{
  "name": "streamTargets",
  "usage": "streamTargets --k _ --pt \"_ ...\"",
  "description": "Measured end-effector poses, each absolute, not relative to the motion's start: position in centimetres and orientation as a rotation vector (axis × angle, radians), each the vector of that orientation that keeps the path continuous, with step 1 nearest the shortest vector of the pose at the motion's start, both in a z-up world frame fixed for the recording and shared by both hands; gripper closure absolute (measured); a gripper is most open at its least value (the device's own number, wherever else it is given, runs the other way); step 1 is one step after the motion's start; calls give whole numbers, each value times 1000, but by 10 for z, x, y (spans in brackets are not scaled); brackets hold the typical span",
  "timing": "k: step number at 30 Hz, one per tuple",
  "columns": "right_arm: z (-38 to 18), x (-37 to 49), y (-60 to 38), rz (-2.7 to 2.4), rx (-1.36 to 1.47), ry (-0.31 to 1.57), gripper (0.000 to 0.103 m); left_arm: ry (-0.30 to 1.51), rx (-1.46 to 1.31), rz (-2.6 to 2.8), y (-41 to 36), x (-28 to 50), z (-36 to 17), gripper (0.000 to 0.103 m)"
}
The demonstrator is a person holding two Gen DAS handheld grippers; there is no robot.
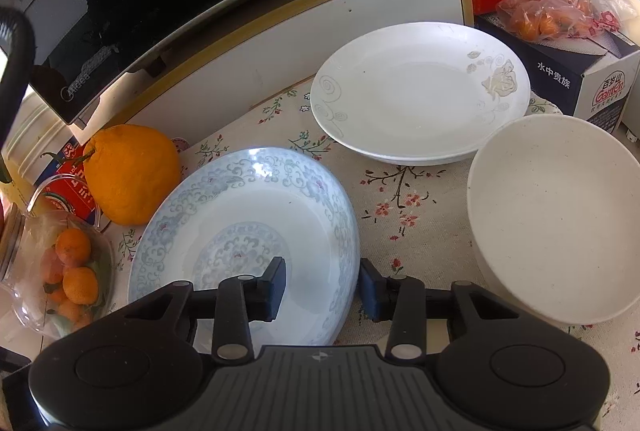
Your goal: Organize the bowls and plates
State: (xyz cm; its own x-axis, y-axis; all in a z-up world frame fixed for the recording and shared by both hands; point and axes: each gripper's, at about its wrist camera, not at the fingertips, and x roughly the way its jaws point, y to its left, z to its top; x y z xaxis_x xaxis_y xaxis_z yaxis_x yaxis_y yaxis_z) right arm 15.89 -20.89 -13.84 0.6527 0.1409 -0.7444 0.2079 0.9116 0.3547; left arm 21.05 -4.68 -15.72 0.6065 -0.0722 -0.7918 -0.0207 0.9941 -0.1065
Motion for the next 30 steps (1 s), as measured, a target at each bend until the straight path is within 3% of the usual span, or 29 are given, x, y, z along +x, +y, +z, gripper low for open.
streamTargets --k 3,9,30 --pt "-139 159 -209 -51 428 873 77 916 -133 -66 -45 208 -155 70" --pt "-140 158 -214 -68 438 880 91 909 -118 -69 -48 209 -157 74" --pt "-133 150 -220 -38 463 859 93 891 -116 -54 -40 196 -144 82"
